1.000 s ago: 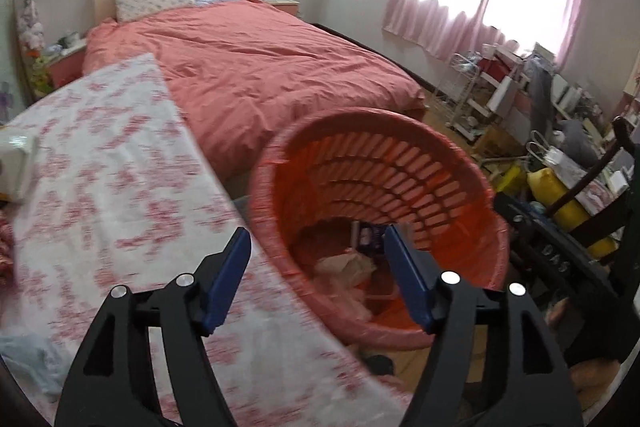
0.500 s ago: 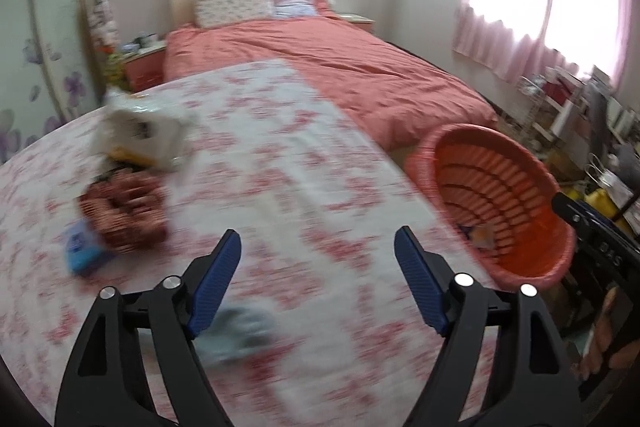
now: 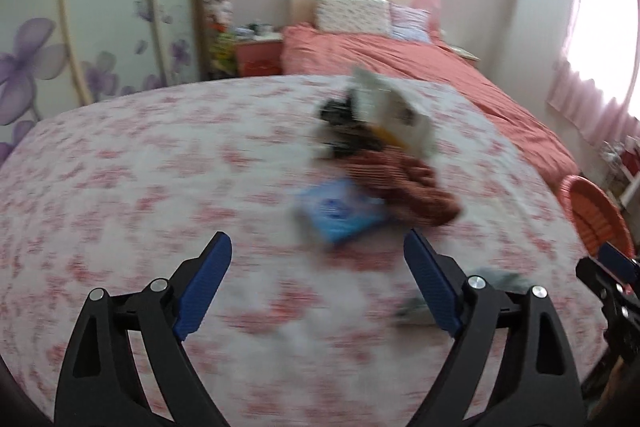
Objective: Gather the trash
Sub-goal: 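Grasp the grey-blue sock on the bed with the right tool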
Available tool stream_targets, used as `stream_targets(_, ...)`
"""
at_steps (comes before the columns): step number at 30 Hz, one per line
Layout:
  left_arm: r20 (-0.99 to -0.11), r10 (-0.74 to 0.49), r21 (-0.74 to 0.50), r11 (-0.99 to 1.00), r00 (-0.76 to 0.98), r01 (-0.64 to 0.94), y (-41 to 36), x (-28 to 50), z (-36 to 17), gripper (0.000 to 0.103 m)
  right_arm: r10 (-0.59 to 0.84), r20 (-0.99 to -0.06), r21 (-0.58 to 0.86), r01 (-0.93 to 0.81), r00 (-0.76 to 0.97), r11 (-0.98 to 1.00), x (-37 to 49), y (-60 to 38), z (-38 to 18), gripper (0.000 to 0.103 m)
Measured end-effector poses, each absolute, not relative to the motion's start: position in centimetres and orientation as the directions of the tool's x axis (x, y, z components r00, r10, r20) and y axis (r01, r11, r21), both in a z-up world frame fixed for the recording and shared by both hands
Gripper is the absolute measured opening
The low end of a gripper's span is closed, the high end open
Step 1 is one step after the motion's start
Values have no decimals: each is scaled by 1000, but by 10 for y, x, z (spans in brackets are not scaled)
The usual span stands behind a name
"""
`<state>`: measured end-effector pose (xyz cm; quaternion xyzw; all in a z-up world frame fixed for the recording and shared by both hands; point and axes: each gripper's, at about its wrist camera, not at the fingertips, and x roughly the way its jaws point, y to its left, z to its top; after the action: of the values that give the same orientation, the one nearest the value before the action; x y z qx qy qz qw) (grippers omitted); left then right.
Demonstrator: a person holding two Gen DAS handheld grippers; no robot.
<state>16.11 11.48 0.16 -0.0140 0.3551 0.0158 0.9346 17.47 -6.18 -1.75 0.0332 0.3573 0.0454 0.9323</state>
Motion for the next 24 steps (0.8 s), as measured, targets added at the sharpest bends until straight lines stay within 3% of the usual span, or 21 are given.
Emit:
stream_targets(7,-692,25,-51,995,721,-83,163,156,-8,87,231,-703,117,-212,672,970,183,8,-31,58)
stream_targets(18,-709,-9,-77,995,705,-65,177,153,-15,87,183,-772,30,-254,608,967,203,50,-58,51)
stream_targets(20,-713,-26,-85,995,701,-50,175,155,-16,87,164,-777,10,-248,608,969,206,51,-61,41)
stream_targets(22,-715,-38,-81,996,699,-29,169,158,-16,87,127,-775,-14,-217,619,976,208,46,-60,14)
stream_targets(24,-715,-42,-67,998,698,-9,161,163,-16,88,142,-782,32,-189,607,982,213,33,-58,11)
